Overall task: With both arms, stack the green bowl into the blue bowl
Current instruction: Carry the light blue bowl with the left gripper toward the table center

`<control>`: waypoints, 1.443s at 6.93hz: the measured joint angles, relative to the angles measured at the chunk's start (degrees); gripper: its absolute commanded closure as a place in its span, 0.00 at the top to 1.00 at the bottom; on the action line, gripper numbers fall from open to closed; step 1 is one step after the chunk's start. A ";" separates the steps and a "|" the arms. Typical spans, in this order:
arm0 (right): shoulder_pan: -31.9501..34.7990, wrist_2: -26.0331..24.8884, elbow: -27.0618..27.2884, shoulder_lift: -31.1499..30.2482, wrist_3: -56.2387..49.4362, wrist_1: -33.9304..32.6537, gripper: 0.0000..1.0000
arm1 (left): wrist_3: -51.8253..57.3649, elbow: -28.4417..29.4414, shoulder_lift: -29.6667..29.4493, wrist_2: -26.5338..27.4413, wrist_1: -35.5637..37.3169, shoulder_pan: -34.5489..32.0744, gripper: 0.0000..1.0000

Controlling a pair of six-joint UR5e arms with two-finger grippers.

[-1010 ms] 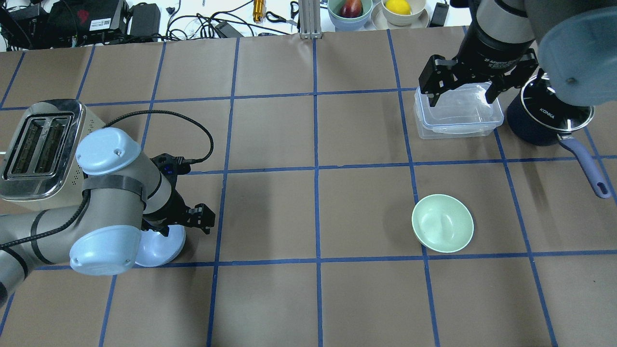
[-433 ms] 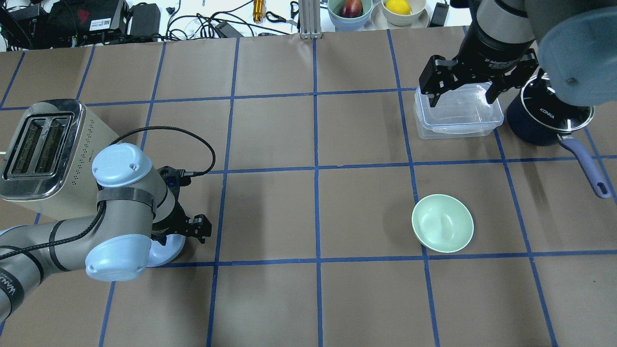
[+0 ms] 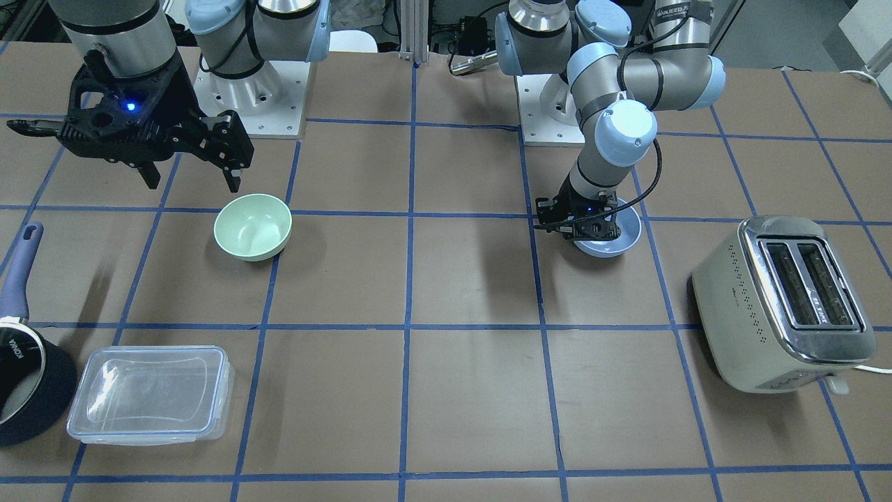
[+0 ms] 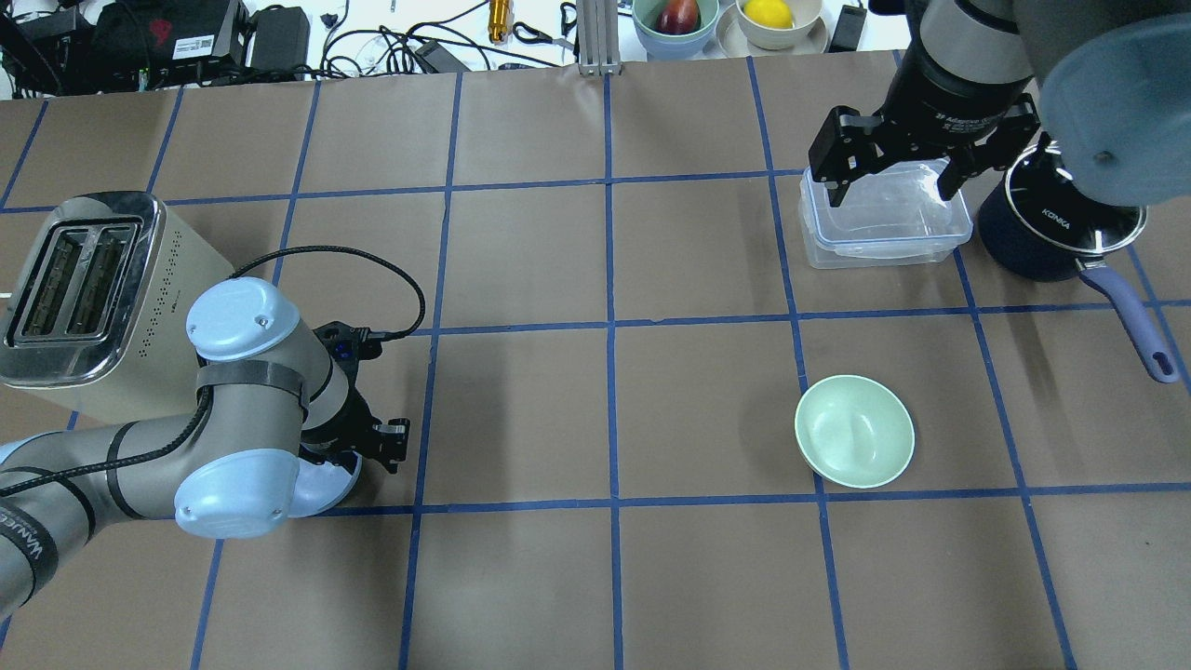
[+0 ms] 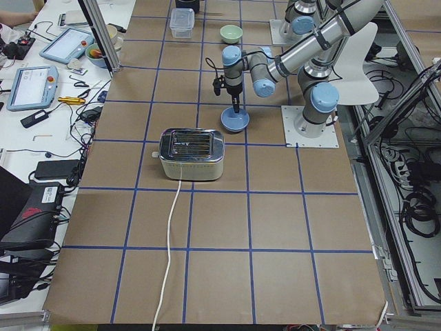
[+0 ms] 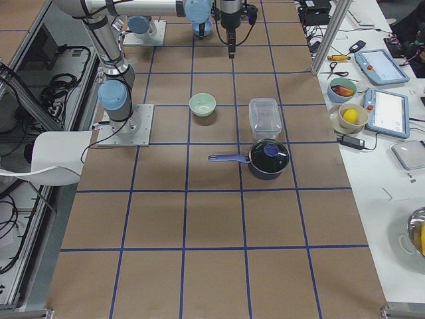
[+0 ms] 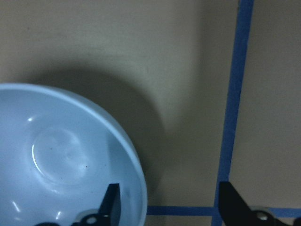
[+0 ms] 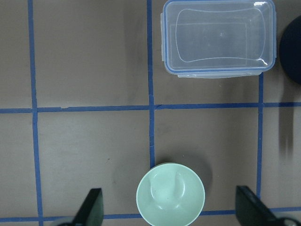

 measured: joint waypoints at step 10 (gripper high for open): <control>0.01 0.06 0.02 -0.03 -0.08 0.28 1.00 | -24.10 31.17 -14.77 -3.38 -5.31 -22.51 0.00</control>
